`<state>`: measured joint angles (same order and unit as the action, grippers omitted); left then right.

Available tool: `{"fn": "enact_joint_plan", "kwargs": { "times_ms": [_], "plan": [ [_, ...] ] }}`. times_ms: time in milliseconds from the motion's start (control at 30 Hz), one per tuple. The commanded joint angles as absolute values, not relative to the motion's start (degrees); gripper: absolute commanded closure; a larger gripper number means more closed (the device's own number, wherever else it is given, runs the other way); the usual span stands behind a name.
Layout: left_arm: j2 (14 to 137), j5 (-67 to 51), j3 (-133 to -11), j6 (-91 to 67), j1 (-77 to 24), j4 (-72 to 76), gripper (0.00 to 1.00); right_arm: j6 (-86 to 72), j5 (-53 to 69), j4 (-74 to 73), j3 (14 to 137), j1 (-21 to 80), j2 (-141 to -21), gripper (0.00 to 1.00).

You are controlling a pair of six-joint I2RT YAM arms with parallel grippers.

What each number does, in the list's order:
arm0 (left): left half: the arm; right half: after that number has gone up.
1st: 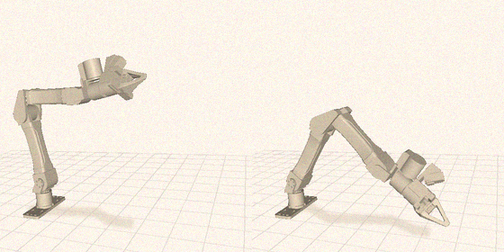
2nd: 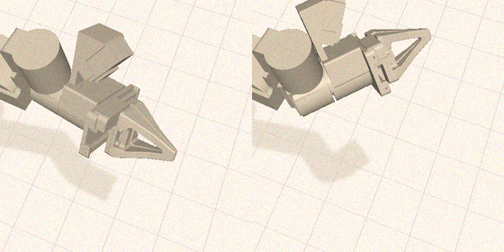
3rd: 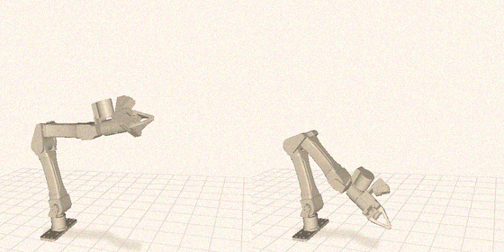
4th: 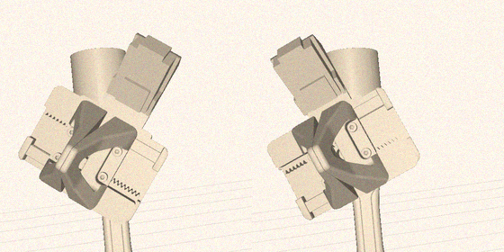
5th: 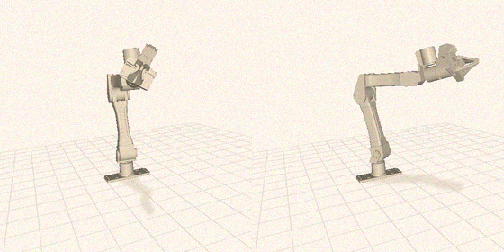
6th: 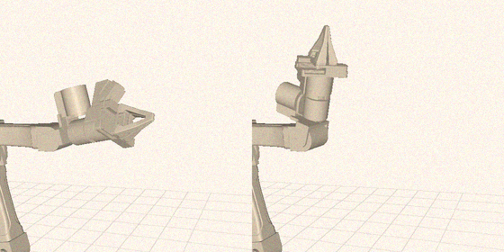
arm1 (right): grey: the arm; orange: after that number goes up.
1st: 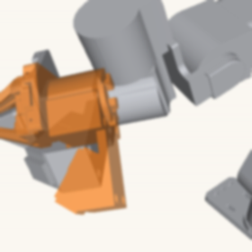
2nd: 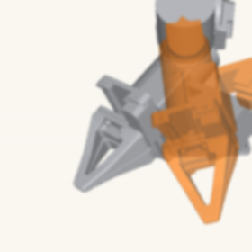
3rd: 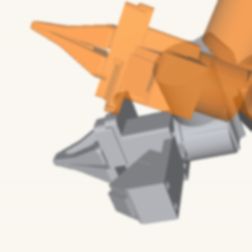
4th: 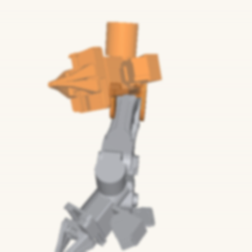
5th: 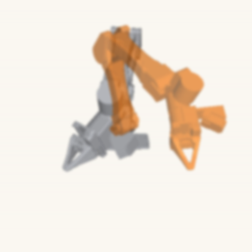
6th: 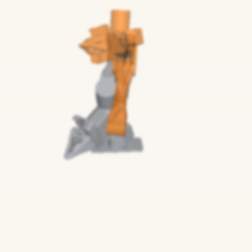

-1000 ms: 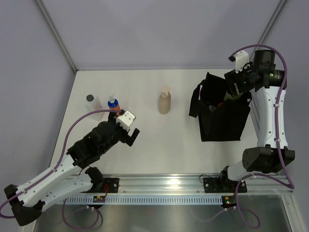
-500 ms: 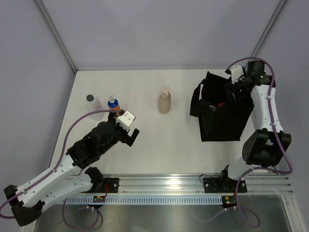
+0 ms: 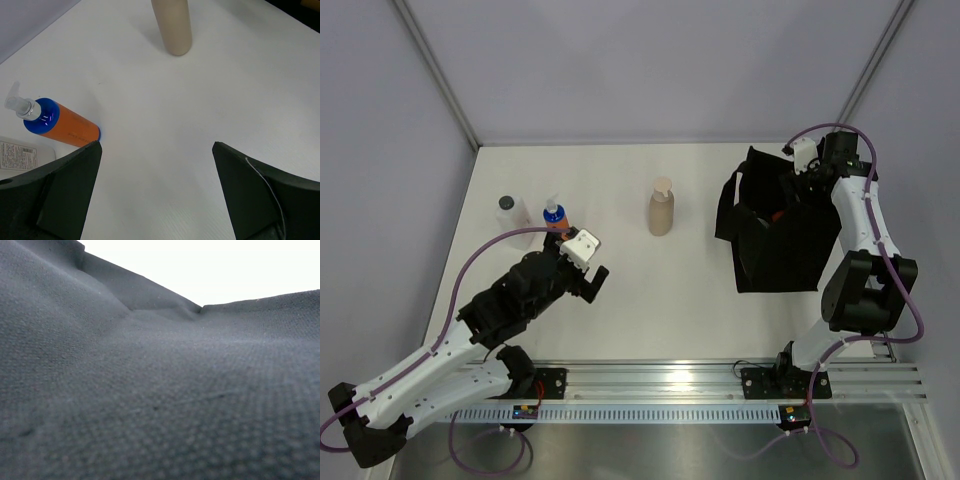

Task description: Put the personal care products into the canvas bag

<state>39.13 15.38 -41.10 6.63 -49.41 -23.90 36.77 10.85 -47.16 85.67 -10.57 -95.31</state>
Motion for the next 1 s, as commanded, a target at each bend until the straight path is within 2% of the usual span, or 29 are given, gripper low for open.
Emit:
{"fn": "enact_joint_plan", "kwargs": {
  "times_ms": [0, 67, 333, 867, 967],
  "plan": [
    [39.2, 14.77, -40.96, 7.47, -49.39, -21.97, 0.01, 36.12, 12.47, -45.52, 83.67, -10.9, -96.24, 0.31],
    [39.29, 14.85, -40.96, 7.38, -49.39, -21.97, 0.01, 35.6, 13.36, -45.88, 83.85, -10.9, -95.54, 0.22],
    [39.37, 14.85, -41.04, 7.21, -49.39, -21.8, 0.01, 34.37, 19.24, -52.28, 88.85, -10.9, -90.71, 0.08],
    [39.37, 14.5, -41.22, 6.59, -49.39, -21.62, 0.01, 32.08, 32.43, -65.12, 103.17, -10.9, -85.25, 0.05],
    [39.29, 14.41, -41.31, 6.24, -49.39, -21.45, 0.01, 30.68, 33.04, -64.95, 104.68, -10.9, -84.29, 0.01]
  ]
}}
